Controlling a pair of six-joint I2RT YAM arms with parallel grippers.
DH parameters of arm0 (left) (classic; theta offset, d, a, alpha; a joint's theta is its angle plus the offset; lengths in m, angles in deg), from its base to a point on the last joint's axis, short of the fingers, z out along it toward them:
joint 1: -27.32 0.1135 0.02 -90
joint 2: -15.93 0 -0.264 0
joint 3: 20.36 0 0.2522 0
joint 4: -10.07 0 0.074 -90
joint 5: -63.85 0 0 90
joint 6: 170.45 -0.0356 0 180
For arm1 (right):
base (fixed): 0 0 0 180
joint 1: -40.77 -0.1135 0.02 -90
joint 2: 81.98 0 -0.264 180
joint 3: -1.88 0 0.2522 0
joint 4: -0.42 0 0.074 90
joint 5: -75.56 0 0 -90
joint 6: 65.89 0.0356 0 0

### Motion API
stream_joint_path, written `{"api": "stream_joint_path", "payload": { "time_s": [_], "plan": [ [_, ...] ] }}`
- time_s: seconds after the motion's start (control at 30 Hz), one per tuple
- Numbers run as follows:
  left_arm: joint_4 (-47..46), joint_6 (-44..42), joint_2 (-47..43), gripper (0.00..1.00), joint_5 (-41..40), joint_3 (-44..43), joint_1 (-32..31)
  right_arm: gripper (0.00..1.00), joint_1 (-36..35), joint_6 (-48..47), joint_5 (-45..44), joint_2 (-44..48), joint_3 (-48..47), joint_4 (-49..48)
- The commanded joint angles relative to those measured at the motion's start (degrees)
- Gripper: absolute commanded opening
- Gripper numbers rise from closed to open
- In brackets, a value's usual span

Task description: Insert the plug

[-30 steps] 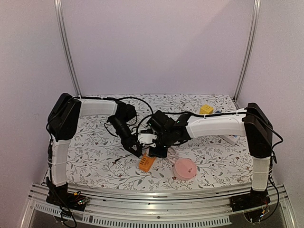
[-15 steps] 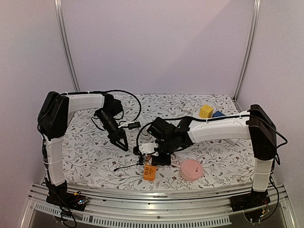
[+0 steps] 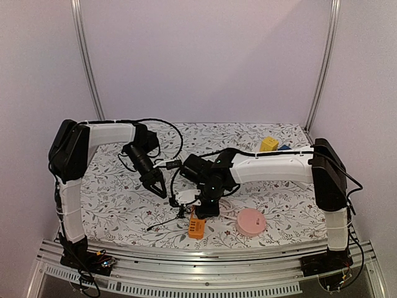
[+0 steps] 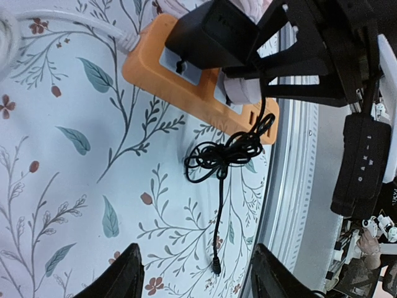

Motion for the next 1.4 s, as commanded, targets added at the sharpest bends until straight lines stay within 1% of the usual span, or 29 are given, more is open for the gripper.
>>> {"api": "stream_joint_path", "payload": {
  "time_s": [0.0, 0.17, 0.23, 0.33, 0.43, 0.47, 0.5, 0.63, 0.73, 0.9, 1.07, 1.17, 1.2, 1.3, 1.33, 1.37],
  "plan": [
    [-0.89, 0.21, -1.63, 0.59, 0.55, 0.58, 0.31, 0.00, -0.95, 1.17, -5.05, -9.36, 2.59, 8.41],
    [-1.00, 1.22, -0.17, 0.59, 0.51, -0.32, 0.31, 0.00, -1.69, 2.57, -5.88, -12.47, 3.19, 10.15],
    [-0.96, 1.42, -0.11, 0.59, 0.42, -0.28, 0.31, 0.01, -1.72, 3.30, -5.88, -12.24, 4.15, 9.54],
    [-0.91, 1.37, -0.73, 0.59, -0.05, 0.08, 0.31, 0.11, -1.73, 4.88, -7.34, -10.50, 5.18, 8.13],
    [-0.79, 1.38, -1.70, 0.59, -0.90, 0.20, 0.31, 0.32, -1.79, 5.93, -7.93, -7.78, 4.76, 7.58],
    [-0.70, 1.38, -2.07, 0.59, -1.17, 0.14, 0.29, 0.38, -1.94, 6.13, -8.19, -6.49, 4.46, 7.36],
    [-0.59, 1.38, -2.34, 0.59, -1.50, 0.06, 0.31, 0.41, -1.99, 6.44, -8.39, -5.70, 4.11, 7.15],
    [0.56, 1.58, -3.51, 0.59, -3.50, -0.95, 0.44, 0.46, -2.97, 7.43, -10.19, -2.04, 1.98, 6.93],
    [2.06, 1.28, -4.70, 0.59, -5.19, -1.98, 0.63, 0.47, -4.26, 7.49, -11.02, 0.18, 0.56, 7.00],
    [2.34, 1.38, -7.95, 0.59, -5.39, -1.72, 1.42, 0.50, -5.25, 8.85, -11.17, 3.91, -1.56, 7.05],
    [1.82, 2.42, -9.30, 0.59, -4.96, -1.49, 2.10, 0.50, -5.52, 9.57, -7.18, 9.19, -1.41, 4.35],
    [1.84, 2.95, -9.48, 0.59, -4.60, -1.51, 2.30, 0.48, -5.55, 9.81, -5.65, 11.75, -0.55, 3.10],
    [1.93, 2.84, -9.65, 0.59, -4.64, -1.37, 2.33, 0.45, -5.45, 9.91, -5.37, 12.26, -0.18, 2.87],
    [0.89, 2.86, -10.73, 0.59, -5.21, -0.48, 3.15, 0.23, -4.90, 10.33, -5.24, 12.92, 1.23, 1.48],
    [0.24, 3.26, -11.11, 0.59, -5.50, -0.22, 3.52, 0.18, -4.38, 10.57, -5.21, 12.44, 1.32, 0.94],
    [-0.48, 3.61, -11.40, 0.59, -5.74, -0.18, 4.14, 0.15, -3.81, 10.96, -5.32, 11.88, 1.34, 0.41]
  ]
}}
